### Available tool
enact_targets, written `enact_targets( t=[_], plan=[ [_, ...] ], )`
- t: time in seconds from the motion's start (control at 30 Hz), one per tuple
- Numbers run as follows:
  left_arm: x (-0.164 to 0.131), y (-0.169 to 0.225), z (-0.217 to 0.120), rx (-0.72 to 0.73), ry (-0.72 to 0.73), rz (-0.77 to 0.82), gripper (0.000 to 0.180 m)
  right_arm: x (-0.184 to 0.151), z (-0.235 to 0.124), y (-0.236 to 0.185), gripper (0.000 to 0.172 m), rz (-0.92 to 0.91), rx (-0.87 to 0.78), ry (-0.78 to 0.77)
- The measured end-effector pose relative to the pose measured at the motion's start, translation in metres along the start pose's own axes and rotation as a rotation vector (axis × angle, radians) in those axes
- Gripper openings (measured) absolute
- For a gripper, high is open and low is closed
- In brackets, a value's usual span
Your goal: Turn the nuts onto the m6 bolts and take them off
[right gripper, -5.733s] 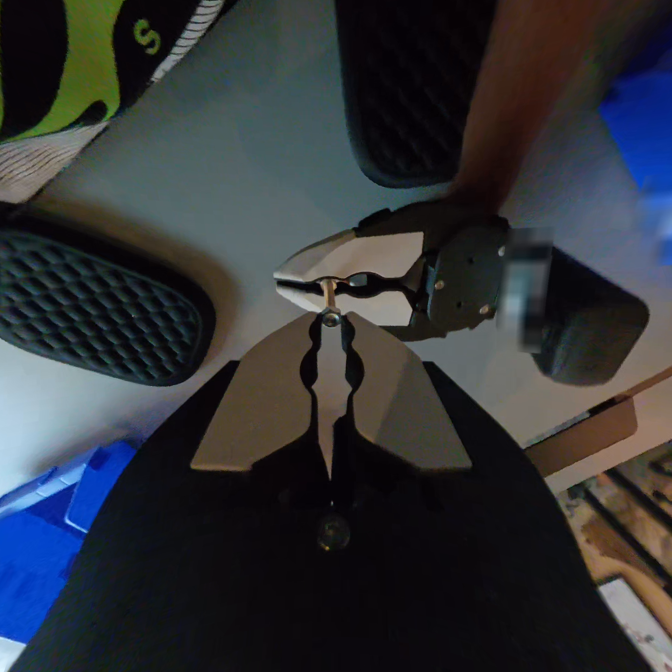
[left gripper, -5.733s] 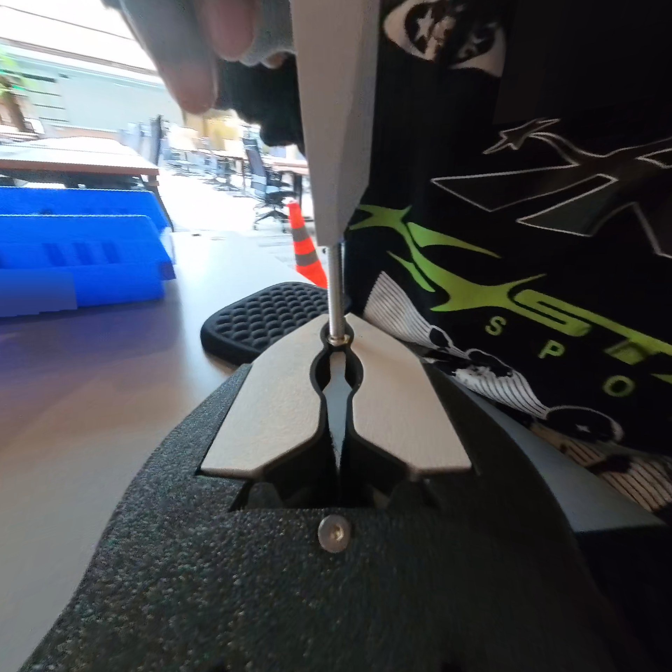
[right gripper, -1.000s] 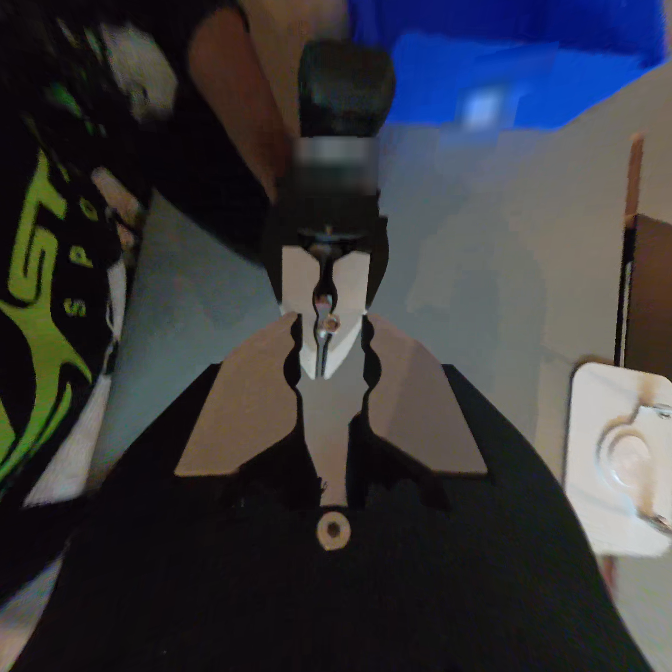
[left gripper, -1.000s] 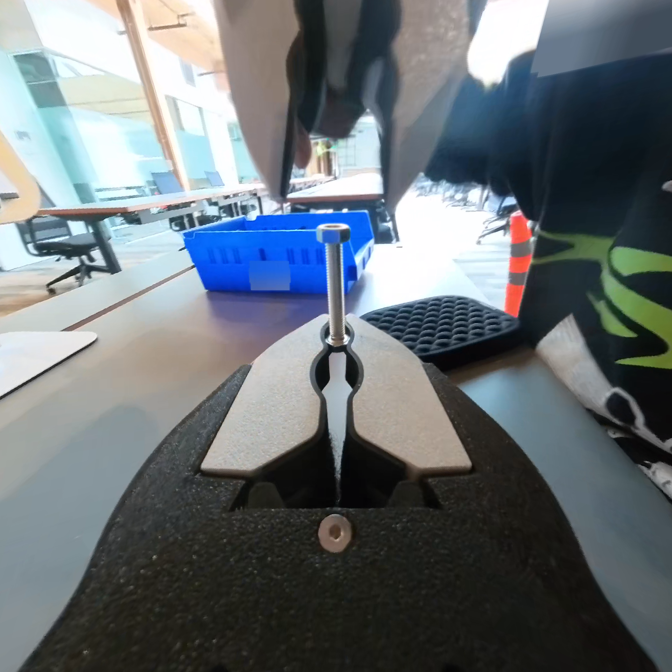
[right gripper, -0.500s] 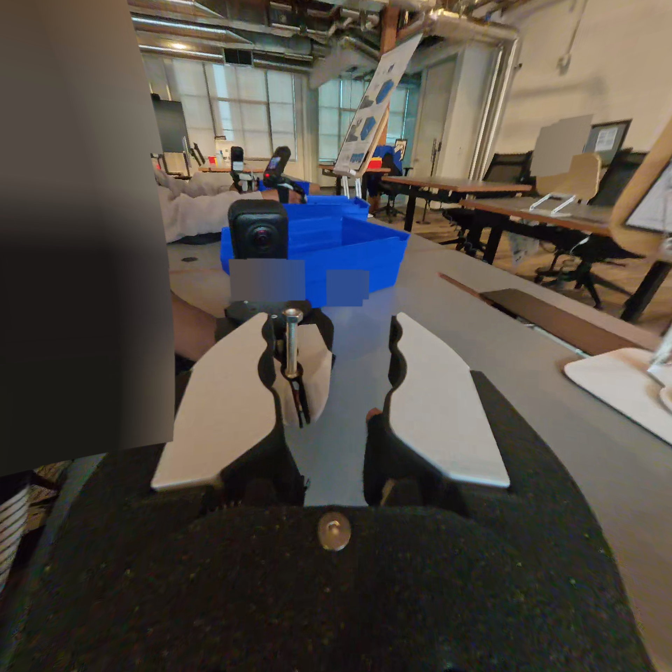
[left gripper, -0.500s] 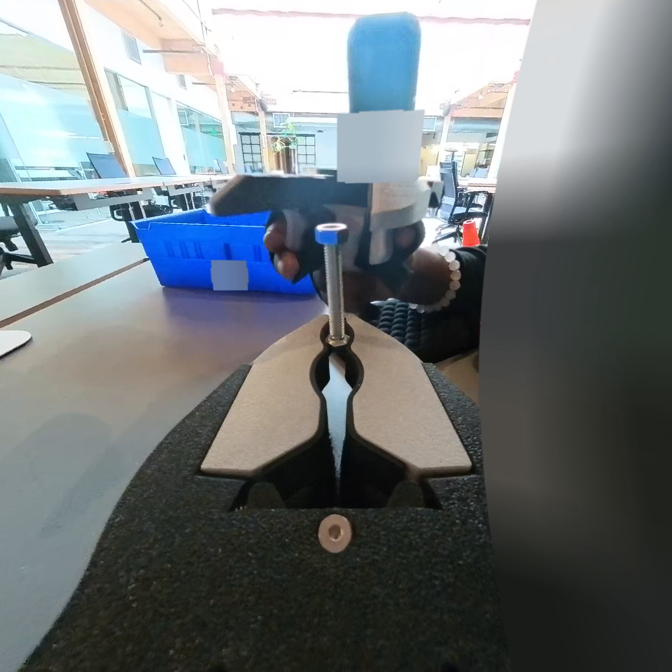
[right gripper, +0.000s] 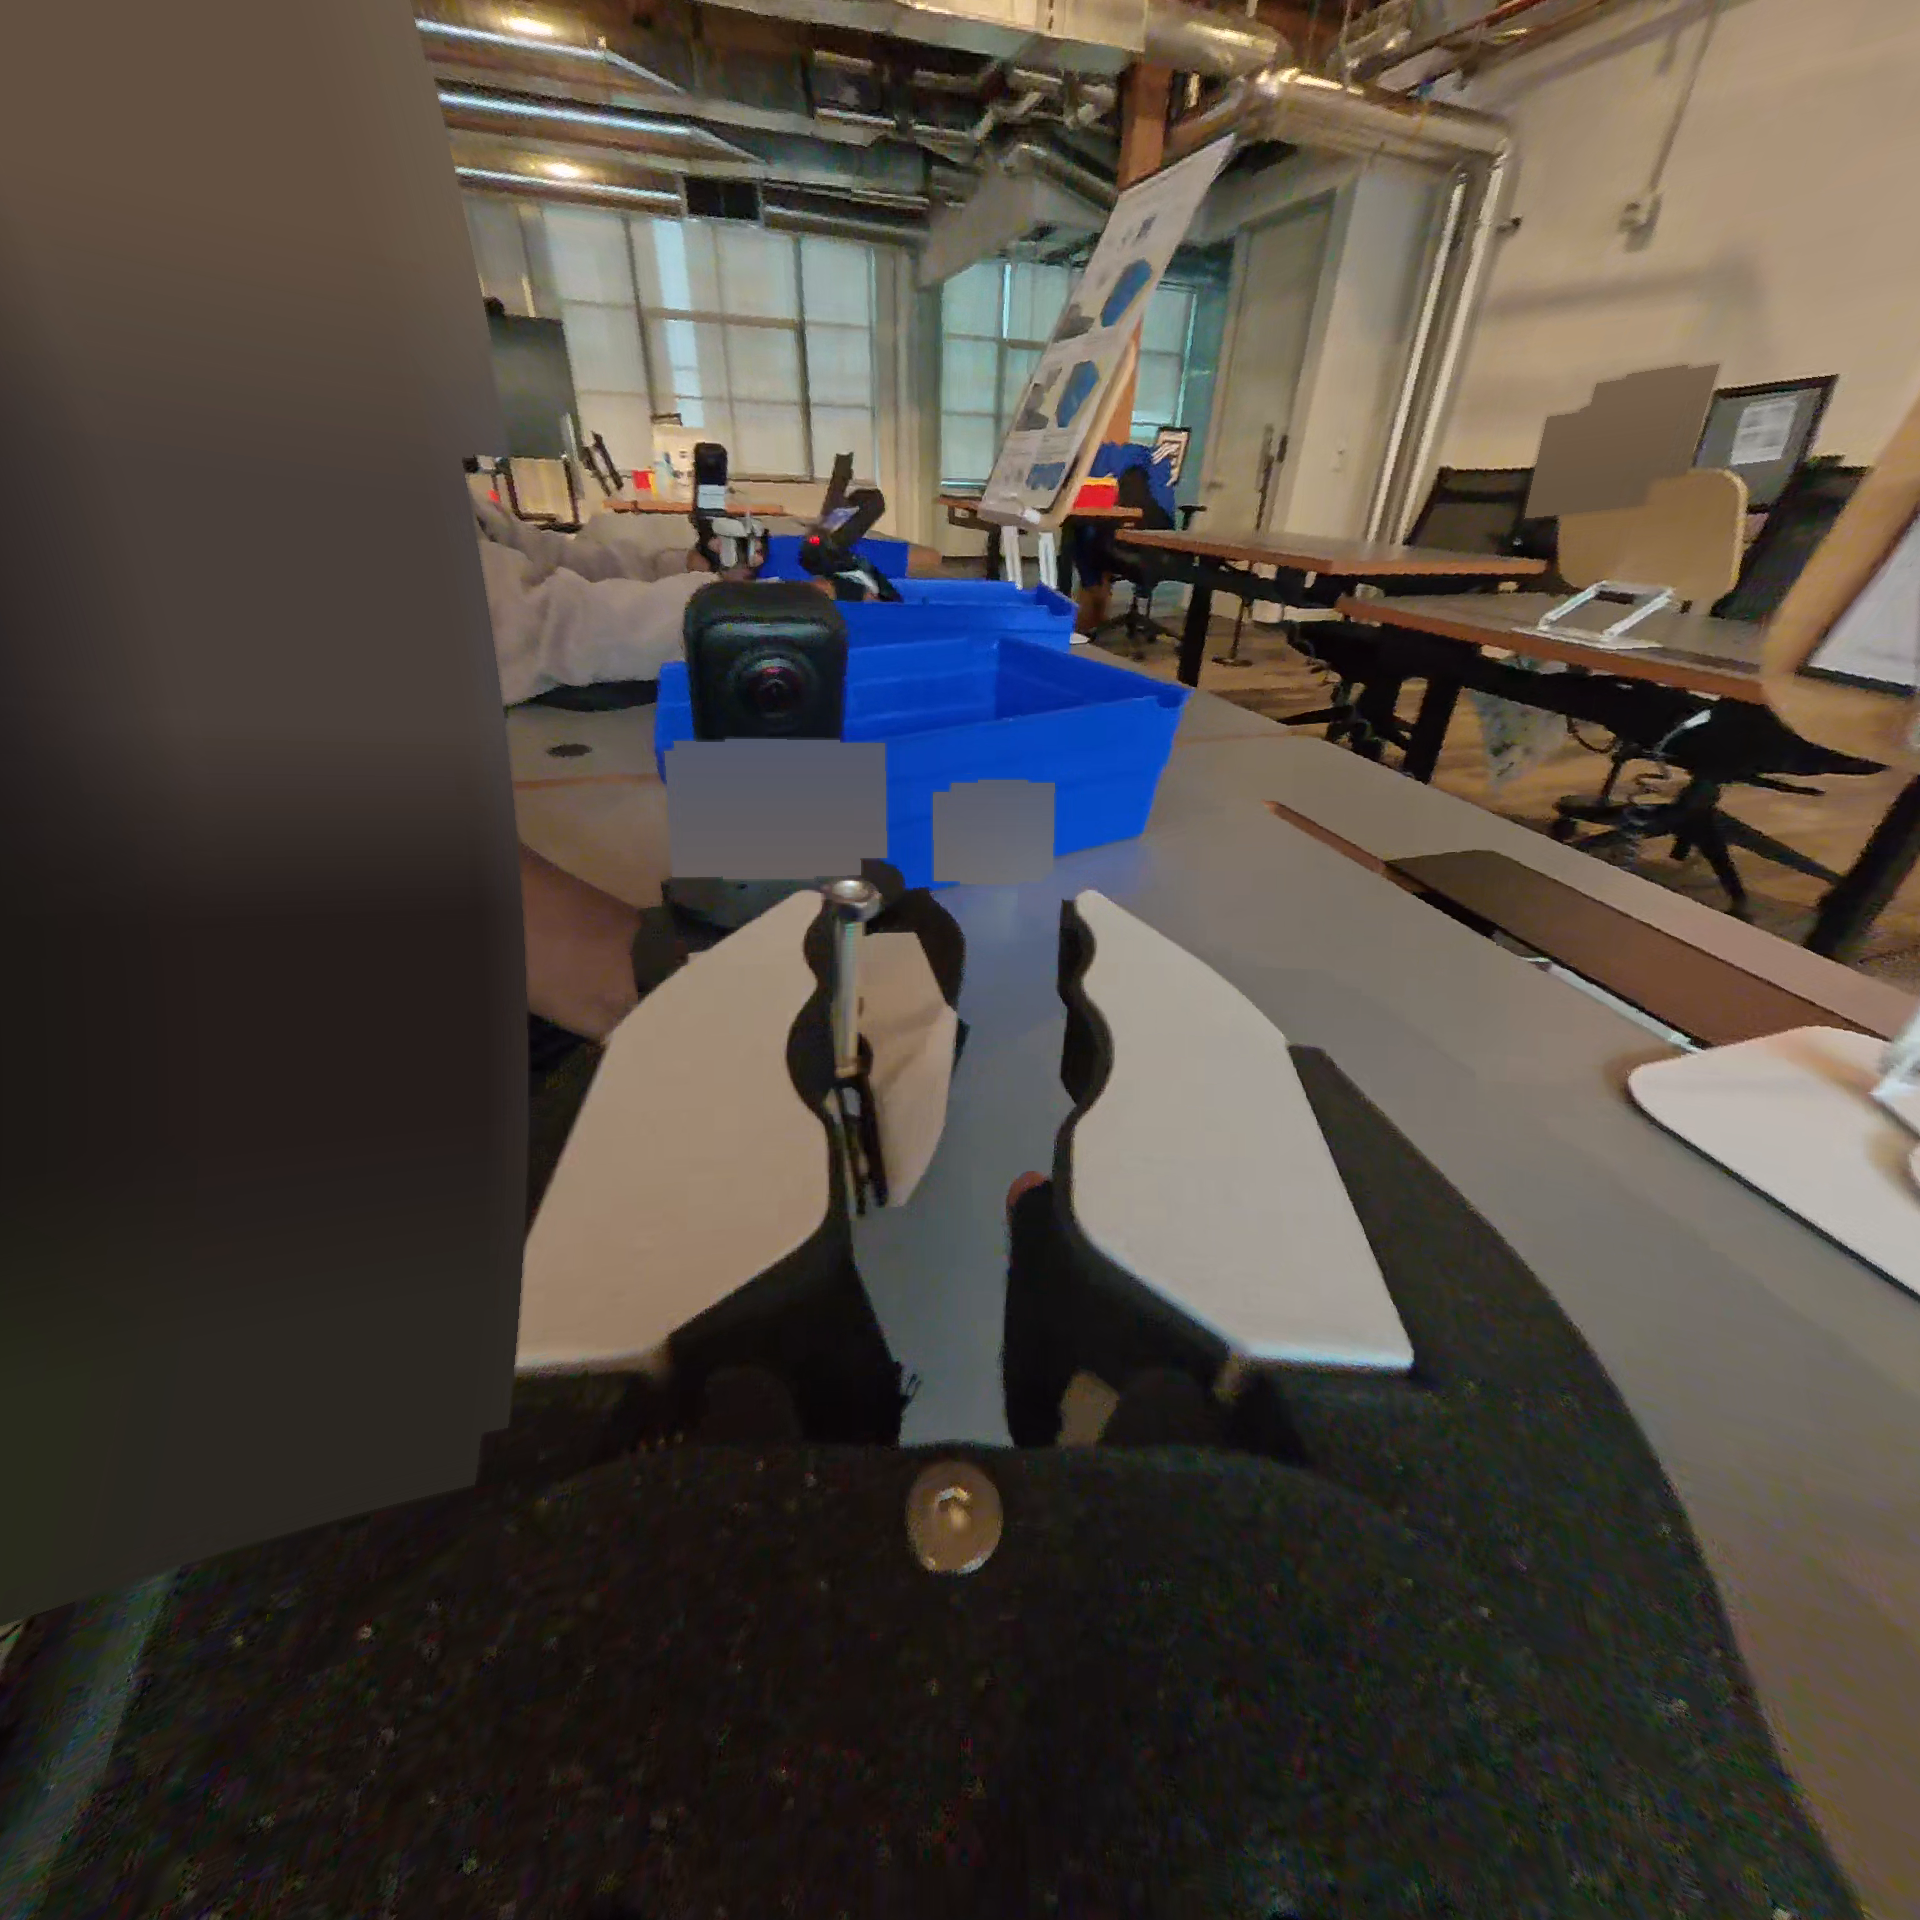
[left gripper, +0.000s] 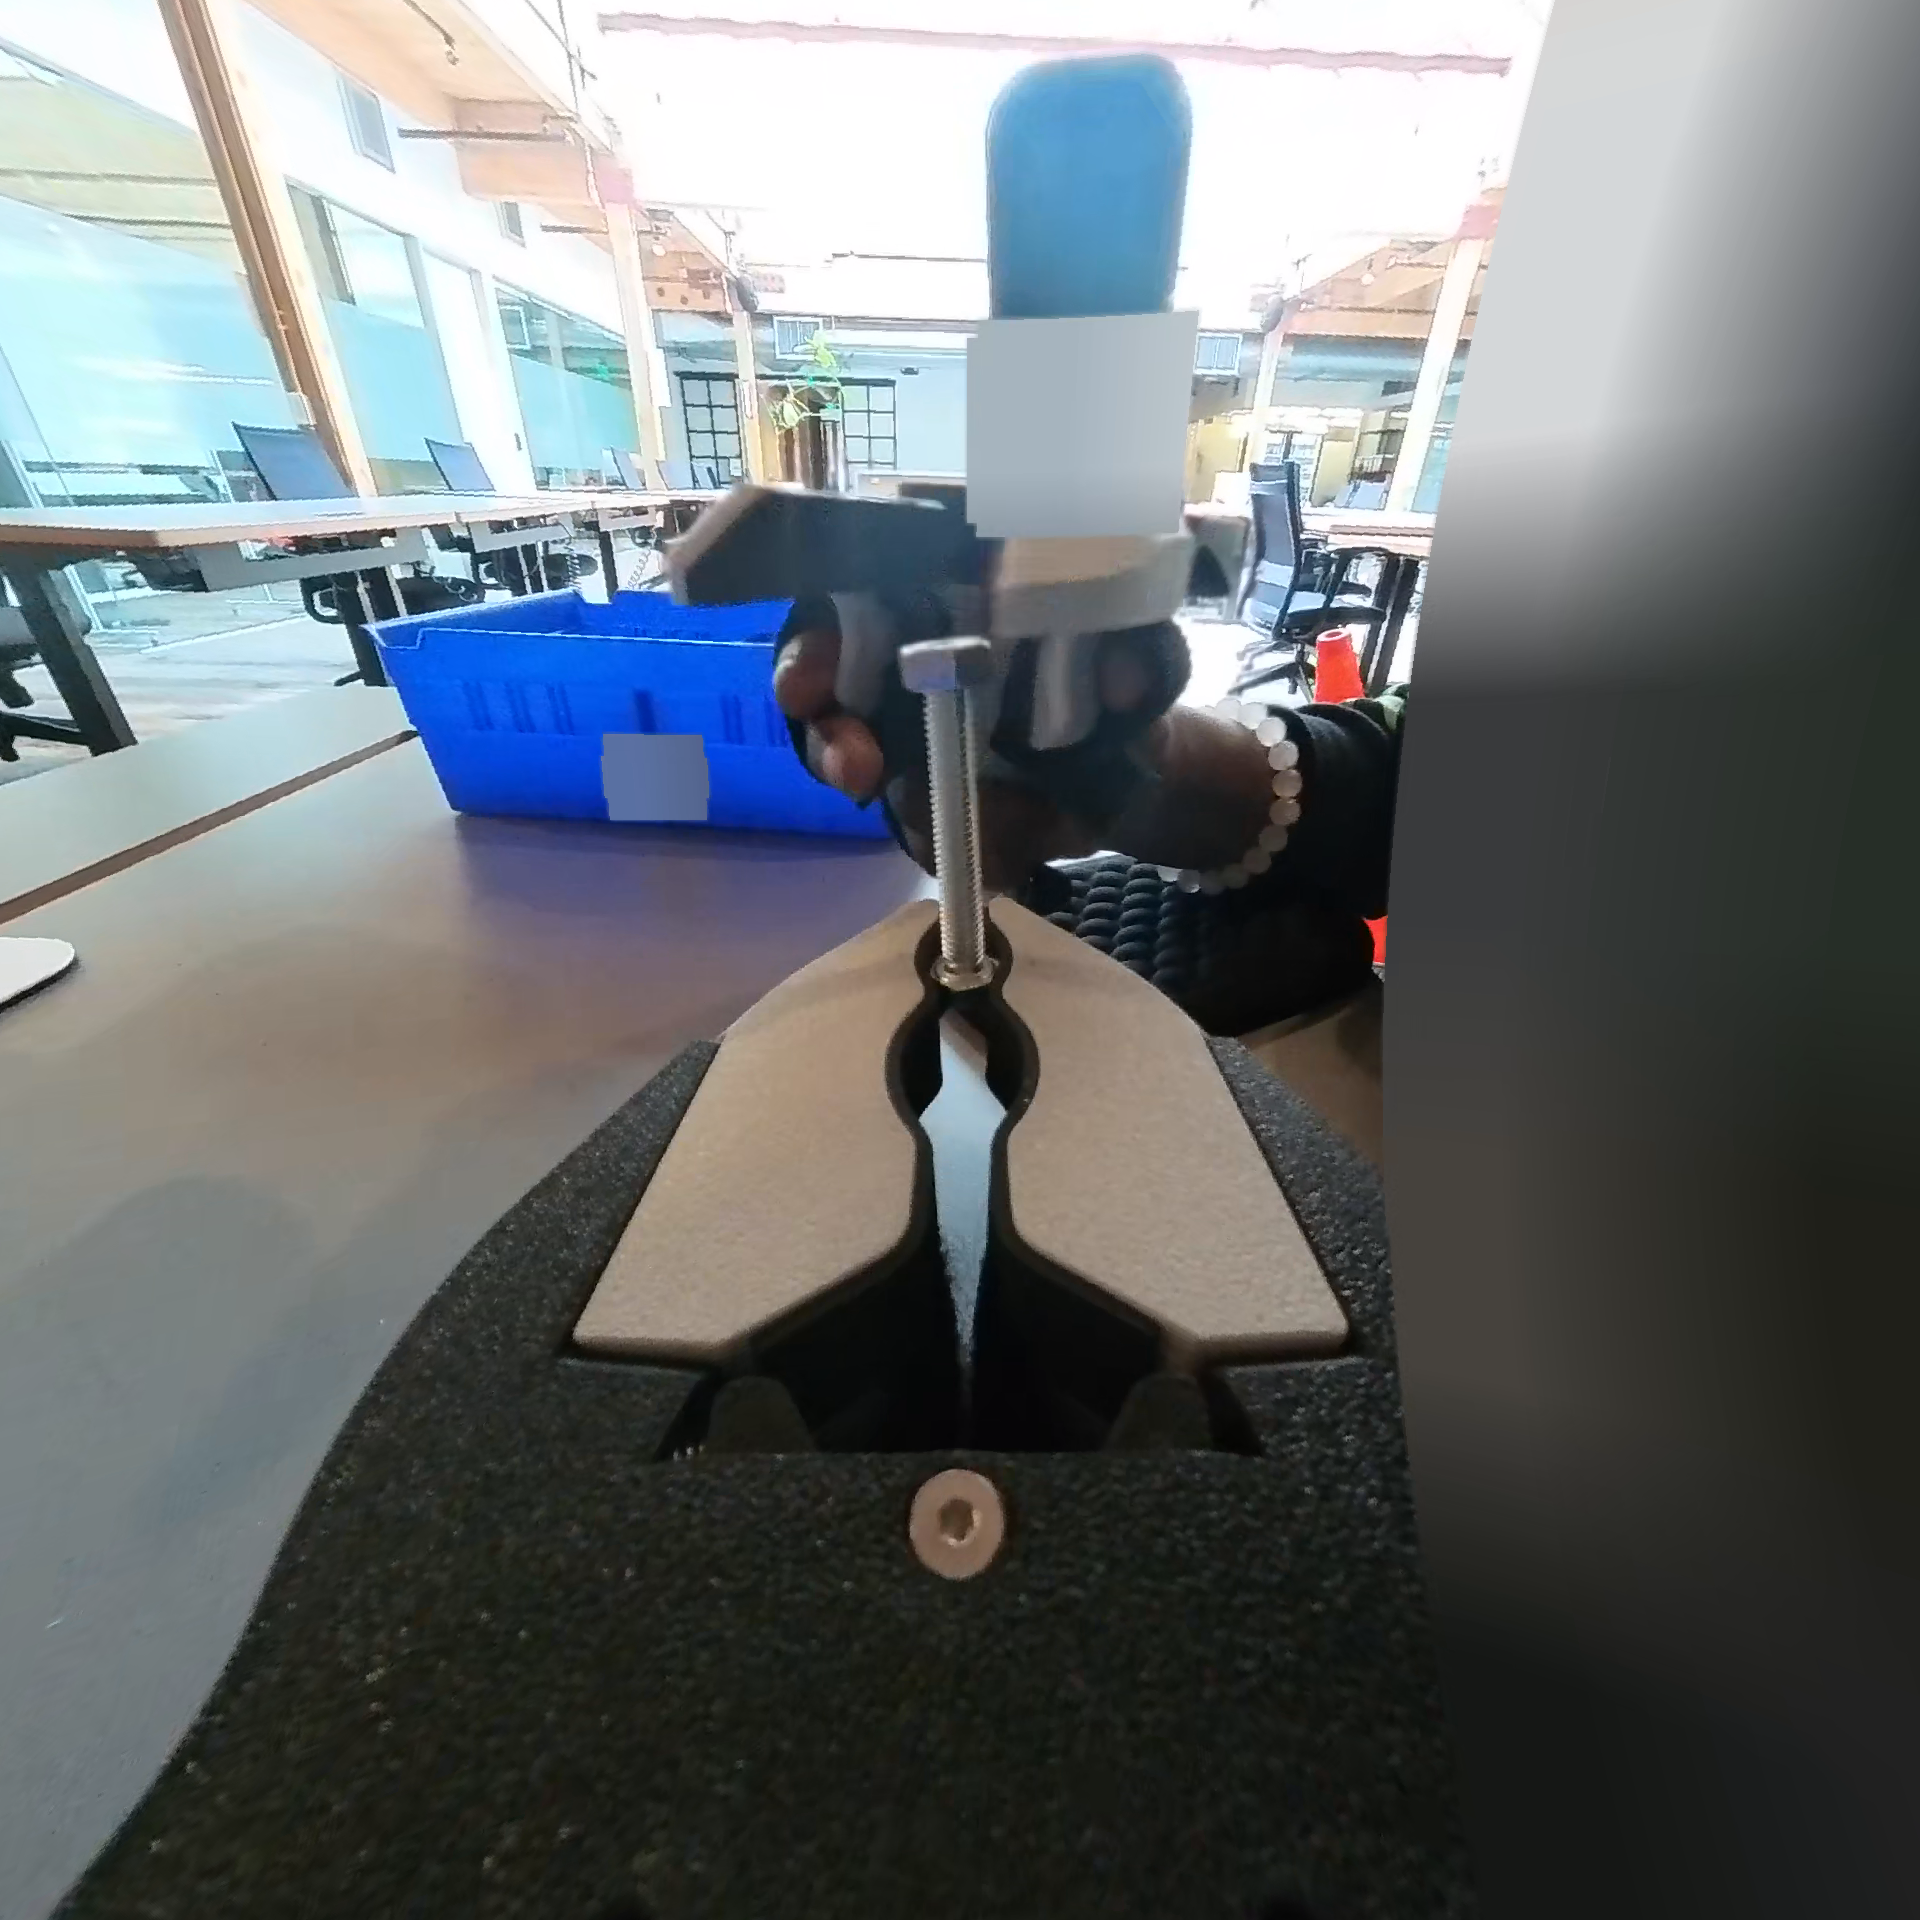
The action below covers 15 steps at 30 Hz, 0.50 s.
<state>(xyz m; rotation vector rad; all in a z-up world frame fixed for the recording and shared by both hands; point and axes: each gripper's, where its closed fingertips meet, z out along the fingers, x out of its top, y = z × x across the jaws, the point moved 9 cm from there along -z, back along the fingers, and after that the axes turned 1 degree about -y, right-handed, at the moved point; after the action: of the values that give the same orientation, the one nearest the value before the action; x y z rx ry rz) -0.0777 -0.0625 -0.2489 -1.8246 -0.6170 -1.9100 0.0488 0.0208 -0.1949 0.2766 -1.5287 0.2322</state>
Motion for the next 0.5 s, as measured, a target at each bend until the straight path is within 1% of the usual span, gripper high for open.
enact_targets(
  t=[0.07, 0.1, 0.17, 0.3, 0.4, 0.5],
  plan=[
    [0.000, 0.000, 0.000, -0.001, 0.001, -0.001, 0.003, 0.000, 0.007, -0.004, 0.047, -0.012, 0.015, -0.026],
    [0.000, 0.000, 0.000, -0.003, -0.002, 0.003, 0.003, 0.000, 0.010, -0.005, 0.047, -0.019, 0.014, -0.037],
    [0.000, 0.002, 0.001, -0.011, -0.011, 0.017, 0.003, 0.000, 0.010, -0.004, 0.045, -0.041, -0.004, -0.051],
    [0.000, 0.000, 0.000, -0.004, 0.005, -0.004, 0.003, -0.002, -0.001, 0.001, 0.039, -0.034, 0.001, -0.036],
    [0.000, 0.001, 0.000, -0.006, 0.000, 0.003, 0.003, 0.001, -0.002, -0.002, 0.041, -0.016, 0.083, -0.047],
    [0.000, 0.001, 0.000, -0.008, -0.001, 0.005, 0.003, 0.008, 0.000, -0.001, 0.038, -0.042, 0.146, -0.118]
  ],
)
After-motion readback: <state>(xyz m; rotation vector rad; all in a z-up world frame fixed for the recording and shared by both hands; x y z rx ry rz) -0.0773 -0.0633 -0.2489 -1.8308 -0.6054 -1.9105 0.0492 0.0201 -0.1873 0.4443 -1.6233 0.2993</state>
